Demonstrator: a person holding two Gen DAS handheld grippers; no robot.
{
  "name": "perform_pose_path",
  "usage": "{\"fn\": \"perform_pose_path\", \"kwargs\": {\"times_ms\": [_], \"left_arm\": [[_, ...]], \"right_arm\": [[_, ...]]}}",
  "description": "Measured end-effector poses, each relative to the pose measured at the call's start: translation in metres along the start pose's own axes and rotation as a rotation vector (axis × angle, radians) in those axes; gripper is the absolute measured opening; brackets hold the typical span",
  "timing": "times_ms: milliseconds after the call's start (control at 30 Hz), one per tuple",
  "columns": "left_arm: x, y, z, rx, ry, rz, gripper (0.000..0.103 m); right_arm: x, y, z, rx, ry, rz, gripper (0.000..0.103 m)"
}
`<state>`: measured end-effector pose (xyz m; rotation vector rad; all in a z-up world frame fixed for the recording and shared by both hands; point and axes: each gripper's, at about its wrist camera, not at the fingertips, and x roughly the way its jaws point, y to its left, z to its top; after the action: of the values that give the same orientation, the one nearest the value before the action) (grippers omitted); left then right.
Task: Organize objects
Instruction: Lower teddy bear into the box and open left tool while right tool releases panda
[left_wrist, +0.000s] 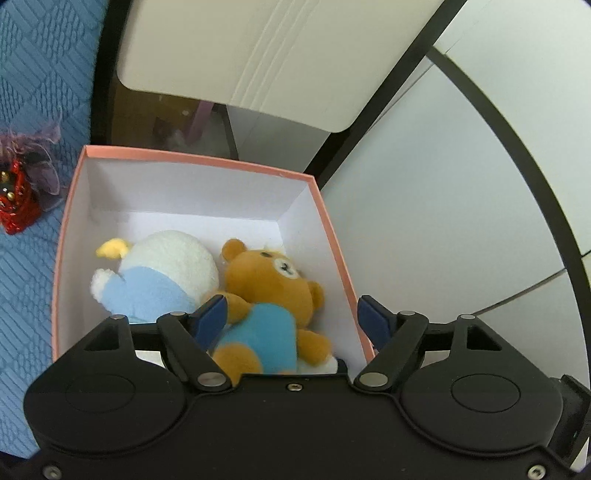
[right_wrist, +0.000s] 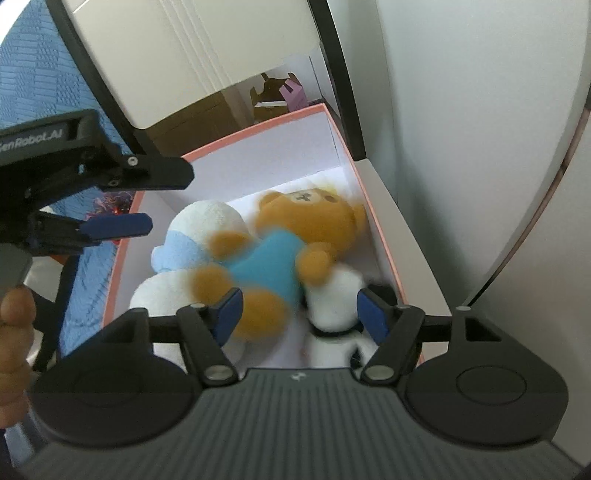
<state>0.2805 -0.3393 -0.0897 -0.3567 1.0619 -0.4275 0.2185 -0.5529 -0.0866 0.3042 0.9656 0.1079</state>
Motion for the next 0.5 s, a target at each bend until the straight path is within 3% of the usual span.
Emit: {"fn": "perform_pose_path", "kwargs": {"times_ms": [500], "left_arm": [[-0.117, 0.003, -0.013, 0.073, -0.136, 0.029, 0.076]], "right_arm": [[-0.077, 0.051, -0.002, -0.031, -0.132, 0.043, 0.070]]}}
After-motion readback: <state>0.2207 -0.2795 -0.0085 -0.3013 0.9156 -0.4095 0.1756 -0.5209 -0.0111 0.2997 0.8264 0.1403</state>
